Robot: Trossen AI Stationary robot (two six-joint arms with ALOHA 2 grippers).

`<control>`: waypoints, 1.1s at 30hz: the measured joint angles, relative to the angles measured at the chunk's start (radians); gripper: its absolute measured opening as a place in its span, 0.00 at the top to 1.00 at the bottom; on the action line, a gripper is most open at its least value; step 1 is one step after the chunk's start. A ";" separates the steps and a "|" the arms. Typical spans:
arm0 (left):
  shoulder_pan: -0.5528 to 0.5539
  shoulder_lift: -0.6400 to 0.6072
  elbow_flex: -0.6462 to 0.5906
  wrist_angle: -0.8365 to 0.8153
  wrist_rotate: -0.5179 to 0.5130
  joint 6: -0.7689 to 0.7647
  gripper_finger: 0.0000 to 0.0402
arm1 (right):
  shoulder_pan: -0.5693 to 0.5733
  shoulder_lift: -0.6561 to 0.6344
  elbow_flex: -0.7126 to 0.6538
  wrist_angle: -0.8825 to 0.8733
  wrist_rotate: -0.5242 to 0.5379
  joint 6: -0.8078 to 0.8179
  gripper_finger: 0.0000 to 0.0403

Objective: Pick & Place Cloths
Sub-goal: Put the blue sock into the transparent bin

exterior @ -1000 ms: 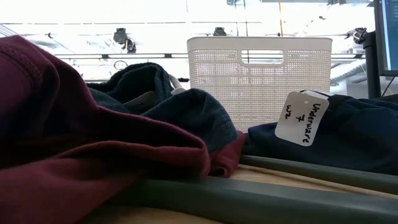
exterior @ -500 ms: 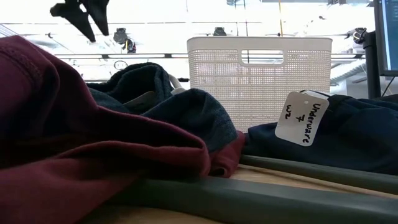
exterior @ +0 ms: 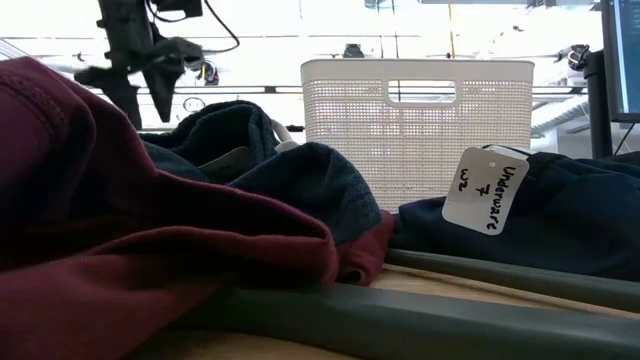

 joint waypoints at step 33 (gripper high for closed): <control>0.015 0.000 -0.295 0.176 0.066 -0.031 0.13 | 0.000 0.000 0.000 0.016 0.082 0.015 0.78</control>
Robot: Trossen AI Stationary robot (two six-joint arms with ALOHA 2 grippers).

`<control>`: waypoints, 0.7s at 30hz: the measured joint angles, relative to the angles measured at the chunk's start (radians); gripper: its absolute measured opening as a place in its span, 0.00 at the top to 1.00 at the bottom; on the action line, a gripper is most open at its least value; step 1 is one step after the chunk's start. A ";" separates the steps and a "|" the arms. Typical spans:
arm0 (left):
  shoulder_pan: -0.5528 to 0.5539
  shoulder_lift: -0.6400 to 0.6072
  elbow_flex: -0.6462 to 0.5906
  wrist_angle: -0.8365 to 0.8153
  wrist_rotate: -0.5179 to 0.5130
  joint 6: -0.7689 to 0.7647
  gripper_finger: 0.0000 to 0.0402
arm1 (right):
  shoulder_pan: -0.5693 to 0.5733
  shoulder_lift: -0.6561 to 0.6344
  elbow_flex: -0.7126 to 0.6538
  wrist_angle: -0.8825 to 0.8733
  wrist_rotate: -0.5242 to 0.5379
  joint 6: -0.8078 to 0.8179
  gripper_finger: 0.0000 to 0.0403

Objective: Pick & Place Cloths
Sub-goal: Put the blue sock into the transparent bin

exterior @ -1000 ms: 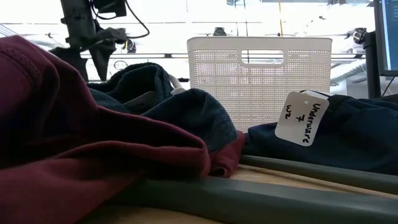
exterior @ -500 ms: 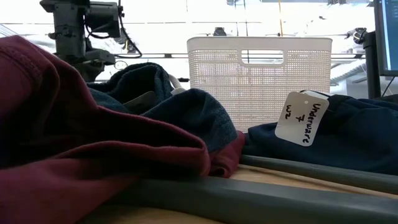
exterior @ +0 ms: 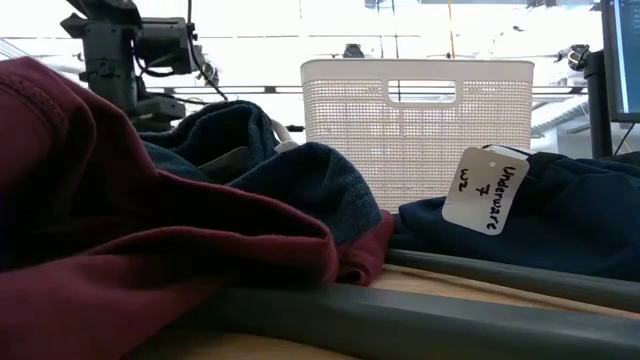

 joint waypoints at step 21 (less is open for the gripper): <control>0.001 0.025 -0.154 0.123 -0.016 -0.027 0.13 | 0.000 0.000 0.000 0.000 0.000 0.008 0.78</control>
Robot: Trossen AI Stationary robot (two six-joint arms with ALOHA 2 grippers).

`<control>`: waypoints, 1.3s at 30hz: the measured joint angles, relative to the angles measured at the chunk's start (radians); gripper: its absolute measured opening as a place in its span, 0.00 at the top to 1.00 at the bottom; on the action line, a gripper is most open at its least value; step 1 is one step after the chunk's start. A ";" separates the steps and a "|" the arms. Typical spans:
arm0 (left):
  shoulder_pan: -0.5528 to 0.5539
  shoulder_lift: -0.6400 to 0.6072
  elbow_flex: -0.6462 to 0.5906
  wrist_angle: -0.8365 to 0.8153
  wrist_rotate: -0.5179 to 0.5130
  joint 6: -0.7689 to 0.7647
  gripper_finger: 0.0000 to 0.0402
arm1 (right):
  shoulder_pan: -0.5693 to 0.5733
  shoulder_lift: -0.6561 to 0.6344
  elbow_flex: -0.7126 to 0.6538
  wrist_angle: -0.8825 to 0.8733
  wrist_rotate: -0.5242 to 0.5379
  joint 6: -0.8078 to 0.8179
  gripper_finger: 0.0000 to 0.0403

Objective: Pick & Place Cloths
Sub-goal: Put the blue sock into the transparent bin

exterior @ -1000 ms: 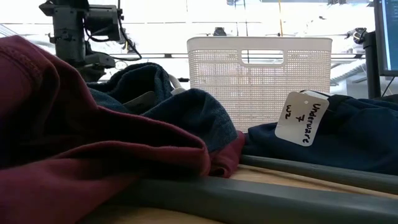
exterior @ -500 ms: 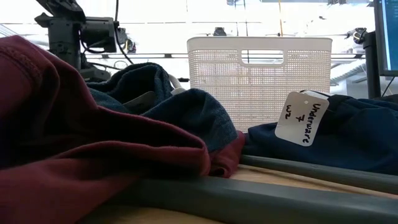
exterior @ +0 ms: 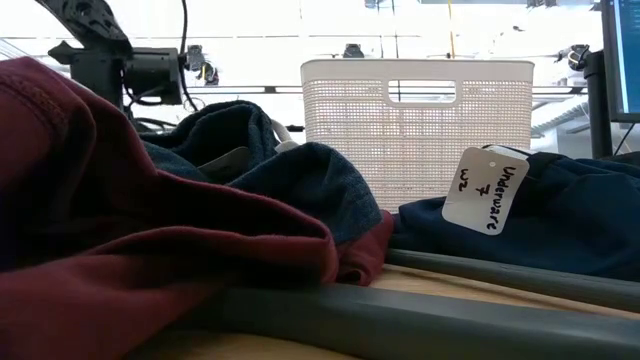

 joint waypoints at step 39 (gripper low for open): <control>0.000 0.082 0.007 0.071 0.041 0.023 0.97 | 0.000 0.000 0.000 0.000 0.002 -0.001 0.78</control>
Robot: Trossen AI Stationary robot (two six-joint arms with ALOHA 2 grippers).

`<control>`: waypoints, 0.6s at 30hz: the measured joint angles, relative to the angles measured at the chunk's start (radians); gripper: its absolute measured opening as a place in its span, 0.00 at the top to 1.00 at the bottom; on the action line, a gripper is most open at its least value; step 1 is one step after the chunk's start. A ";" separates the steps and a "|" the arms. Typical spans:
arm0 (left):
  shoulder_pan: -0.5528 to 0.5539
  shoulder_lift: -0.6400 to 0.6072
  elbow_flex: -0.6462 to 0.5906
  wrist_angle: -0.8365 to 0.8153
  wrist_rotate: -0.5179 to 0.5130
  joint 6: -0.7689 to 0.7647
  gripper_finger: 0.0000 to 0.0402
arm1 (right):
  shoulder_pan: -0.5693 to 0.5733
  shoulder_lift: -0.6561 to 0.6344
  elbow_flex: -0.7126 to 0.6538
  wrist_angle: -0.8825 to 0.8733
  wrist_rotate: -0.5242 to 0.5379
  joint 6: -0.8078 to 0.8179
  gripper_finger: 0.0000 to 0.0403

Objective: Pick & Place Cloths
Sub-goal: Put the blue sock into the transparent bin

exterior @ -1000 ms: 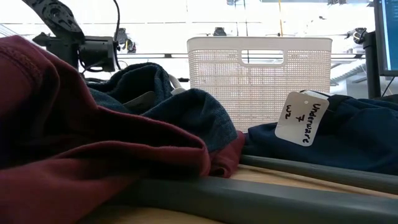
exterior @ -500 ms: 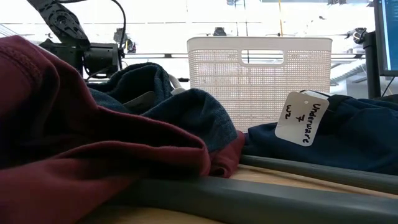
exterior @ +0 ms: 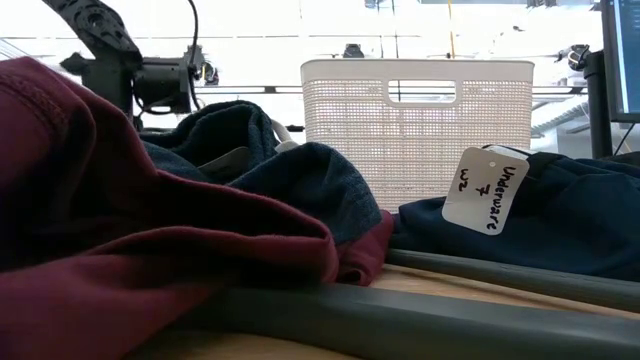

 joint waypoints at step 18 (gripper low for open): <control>-0.003 -0.232 0.389 -0.419 -0.076 0.015 0.99 | 0.000 0.000 0.000 0.003 -0.001 0.000 0.78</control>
